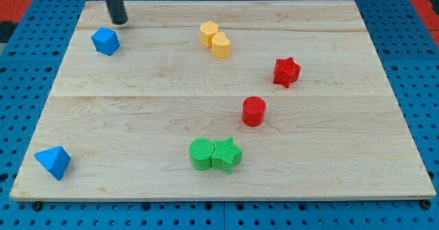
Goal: Push the blue cube above the blue triangle
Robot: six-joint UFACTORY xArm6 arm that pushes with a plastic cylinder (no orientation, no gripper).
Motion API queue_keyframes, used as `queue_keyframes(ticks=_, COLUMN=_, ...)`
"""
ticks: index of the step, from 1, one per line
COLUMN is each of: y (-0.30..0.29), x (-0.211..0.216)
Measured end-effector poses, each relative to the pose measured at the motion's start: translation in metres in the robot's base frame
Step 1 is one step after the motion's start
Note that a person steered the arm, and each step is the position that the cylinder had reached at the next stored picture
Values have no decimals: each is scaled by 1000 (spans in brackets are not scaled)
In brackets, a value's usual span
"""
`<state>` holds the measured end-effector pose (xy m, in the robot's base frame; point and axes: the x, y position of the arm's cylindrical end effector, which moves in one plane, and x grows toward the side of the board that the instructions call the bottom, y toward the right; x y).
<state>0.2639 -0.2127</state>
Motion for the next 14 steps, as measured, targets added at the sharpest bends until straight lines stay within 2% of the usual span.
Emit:
queue_keyframes(ticks=3, y=-7, x=92)
queue_keyframes(ticks=5, y=22, x=100)
queue_keyframes(ticks=9, y=-25, x=173)
queue_keyframes(ticks=14, y=-27, x=238)
